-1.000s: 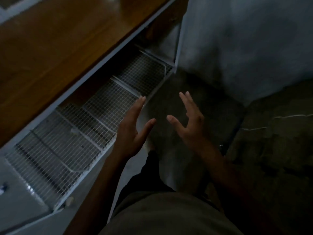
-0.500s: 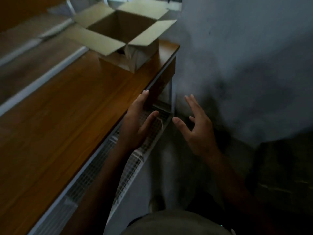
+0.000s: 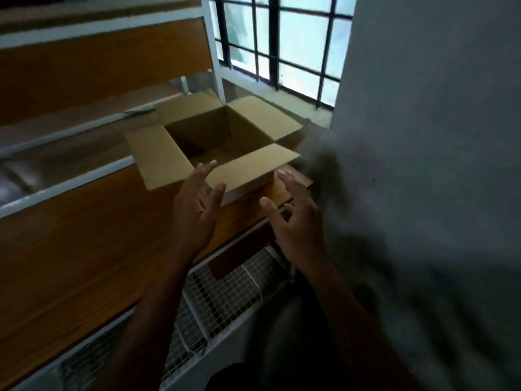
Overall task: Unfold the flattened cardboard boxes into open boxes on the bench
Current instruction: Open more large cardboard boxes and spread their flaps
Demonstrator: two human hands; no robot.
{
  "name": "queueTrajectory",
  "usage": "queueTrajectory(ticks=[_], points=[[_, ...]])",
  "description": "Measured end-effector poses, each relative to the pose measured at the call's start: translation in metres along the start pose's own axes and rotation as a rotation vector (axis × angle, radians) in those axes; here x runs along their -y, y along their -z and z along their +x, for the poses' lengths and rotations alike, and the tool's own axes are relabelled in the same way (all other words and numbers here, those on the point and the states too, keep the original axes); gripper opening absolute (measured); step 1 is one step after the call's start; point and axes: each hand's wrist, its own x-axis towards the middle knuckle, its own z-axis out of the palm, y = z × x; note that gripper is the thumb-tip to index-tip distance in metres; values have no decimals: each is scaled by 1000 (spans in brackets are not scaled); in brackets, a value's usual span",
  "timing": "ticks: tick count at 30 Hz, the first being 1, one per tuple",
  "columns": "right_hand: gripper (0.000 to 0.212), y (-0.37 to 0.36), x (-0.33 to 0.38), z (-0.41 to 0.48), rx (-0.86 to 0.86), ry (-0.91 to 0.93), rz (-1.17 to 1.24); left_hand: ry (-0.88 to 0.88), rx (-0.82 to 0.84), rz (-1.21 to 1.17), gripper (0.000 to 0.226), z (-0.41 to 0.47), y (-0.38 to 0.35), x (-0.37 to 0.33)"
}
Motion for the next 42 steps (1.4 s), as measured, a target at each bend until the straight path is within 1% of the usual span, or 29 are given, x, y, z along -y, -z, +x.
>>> queueTrajectory(ticks=[5, 7, 9, 10, 12, 13, 14, 15, 16, 17, 19, 21, 23, 25, 28, 31, 32, 34, 36, 37, 38, 39, 40, 41, 42], points=[[38, 18, -24, 87, -27, 27, -102, 118, -178, 26, 50, 64, -18, 16], [30, 17, -37, 125, -45, 58, -151, 188, -246, 74, 48, 93, -25, 29], [22, 10, -50, 166, -36, 79, -173, 287, -261, 132, 51, 120, -33, 52], [19, 4, -57, 186, -13, 51, -175, 365, -247, 165, 57, 132, -37, 69], [23, -10, -72, 224, 90, -60, -230, 586, -152, 227, 79, 152, -46, 101], [28, -18, -83, 240, 150, -115, -297, 717, -111, 181, 87, 159, -51, 115], [35, -25, -94, 252, 204, -173, -369, 843, -101, 68, 91, 165, -56, 125], [41, -32, -107, 262, 245, -239, -421, 929, -124, -55, 89, 170, -62, 133], [48, -38, -119, 271, 271, -310, -441, 963, -158, -134, 85, 174, -68, 138], [56, -43, -129, 278, 294, -386, -419, 978, -194, -141, 81, 176, -73, 142], [64, -53, -143, 286, 360, -532, -231, 1003, -280, -149, 72, 174, -78, 147], [59, -61, -151, 290, 397, -600, -44, 1031, -347, -170, 62, 170, -81, 148], [55, -65, -158, 293, 409, -593, -5, 1032, -384, -185, 58, 168, -81, 146], [54, -64, -159, 297, 431, -573, -26, 1023, -405, -202, 58, 164, -79, 147], [51, -60, -164, 302, 476, -503, -62, 1080, -480, -243, 66, 155, -80, 143], [62, -56, -165, 304, 519, -440, -34, 1100, -634, -235, 78, 140, -91, 134], [67, -55, -168, 304, 519, -427, -29, 1085, -690, -220, 77, 135, -97, 130], [71, -53, -174, 305, 526, -415, -2, 1046, -792, -219, 68, 125, -108, 120], [71, -53, -188, 304, 546, -417, 6, 1023, -839, -201, 66, 118, -115, 111], [68, -54, -192, 305, 557, -422, 21, 1017, -848, -182, 68, 114, -117, 107], [60, -50, -183, 304, 580, -441, 27, 1014, -861, -168, 71, 109, -119, 104], [45, -48, -173, 304, 599, -447, 52, 1019, -884, -166, 74, 104, -119, 101], [26, -46, -160, 303, 619, -462, 74, 1037, -922, -193, 77, 99, -119, 99], [13, -46, -154, 301, 648, -474, 126, 1070, -968, -243, 81, 94, -117, 96], [11, -46, -147, 298, 687, -484, 160, 1102, -1022, -298, 87, 89, -114, 92]])
